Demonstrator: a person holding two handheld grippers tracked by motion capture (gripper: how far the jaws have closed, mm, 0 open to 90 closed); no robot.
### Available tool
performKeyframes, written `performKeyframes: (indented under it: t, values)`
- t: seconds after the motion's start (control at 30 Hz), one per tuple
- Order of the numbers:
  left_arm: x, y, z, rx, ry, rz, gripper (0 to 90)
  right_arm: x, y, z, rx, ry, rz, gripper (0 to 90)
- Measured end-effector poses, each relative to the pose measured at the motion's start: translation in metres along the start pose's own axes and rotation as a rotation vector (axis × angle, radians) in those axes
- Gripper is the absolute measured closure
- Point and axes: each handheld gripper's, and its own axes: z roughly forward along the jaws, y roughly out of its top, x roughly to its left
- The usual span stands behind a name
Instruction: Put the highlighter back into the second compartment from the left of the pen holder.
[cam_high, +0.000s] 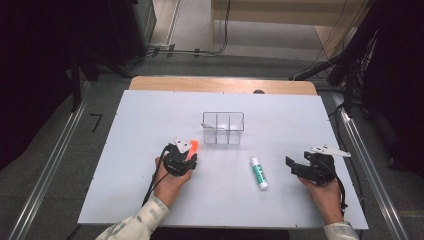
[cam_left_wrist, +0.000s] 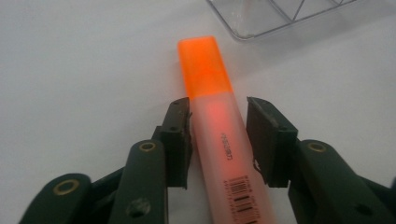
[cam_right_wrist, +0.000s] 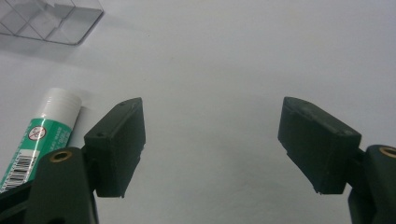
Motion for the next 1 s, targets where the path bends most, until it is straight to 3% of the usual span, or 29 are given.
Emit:
performKeyframes:
  t: [0.2,0.5,1.0]
  values:
    - [0.001,0.000,0.000,0.000,-0.011,0.017,66.8,0.000,0.000,0.000,-0.001,-0.001,0.000,22.0]
    - [0.005,0.001,-0.002,-0.001,-0.035,0.001,67.1,-0.001,0.000,-0.001,-0.003,0.002,0.001,22.7]
    - [0.008,0.003,-0.015,-0.058,-0.058,-0.019,67.1,0.000,0.000,0.000,0.000,0.003,0.000,22.7]
